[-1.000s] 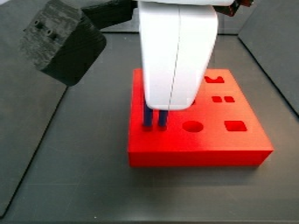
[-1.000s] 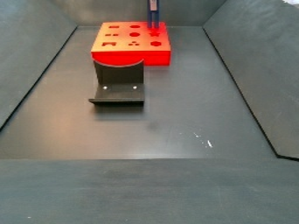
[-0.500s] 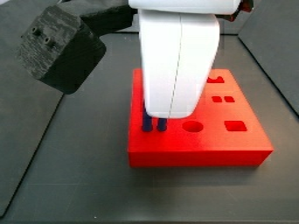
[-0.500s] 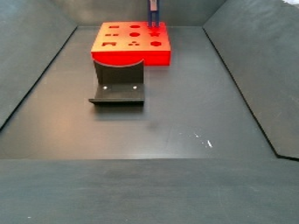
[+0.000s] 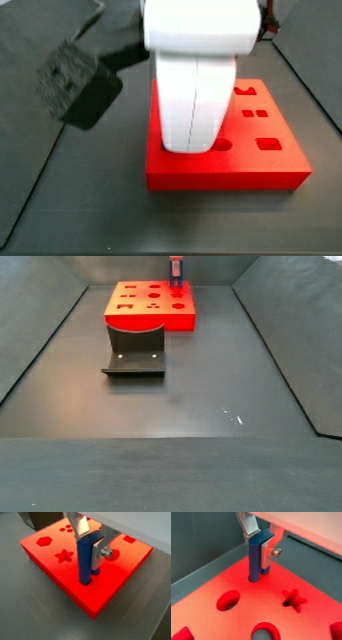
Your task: Insert the square-circle object.
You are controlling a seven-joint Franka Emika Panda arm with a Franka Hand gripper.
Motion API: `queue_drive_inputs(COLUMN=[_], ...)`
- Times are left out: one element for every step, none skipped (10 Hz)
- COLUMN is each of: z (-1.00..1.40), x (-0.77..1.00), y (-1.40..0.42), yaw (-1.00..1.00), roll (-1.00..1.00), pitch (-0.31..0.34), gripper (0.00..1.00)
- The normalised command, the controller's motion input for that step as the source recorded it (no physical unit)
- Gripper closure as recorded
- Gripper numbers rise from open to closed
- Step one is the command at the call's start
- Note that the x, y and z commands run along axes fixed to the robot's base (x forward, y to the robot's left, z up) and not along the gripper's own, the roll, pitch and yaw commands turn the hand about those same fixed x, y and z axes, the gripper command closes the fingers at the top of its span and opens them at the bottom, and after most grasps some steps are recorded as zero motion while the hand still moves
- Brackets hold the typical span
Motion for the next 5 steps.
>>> queue_drive_inputs(z=[-0.75,-0.74,-0.73,-0.54,-0.25], x=[0.00,0.00,0.00,0.00,-0.06], y=[0.00,0.00,0.00,0.00,0.00], yaw=[0.00,0.00,0.00,0.00,0.00], roll=[0.12,0.15,0.15,0.16,0.05], pitch=[-0.213,-0.200,-0.196,-0.120,-0.067], gripper=[1.00,1.00,1.00,1.00,1.00])
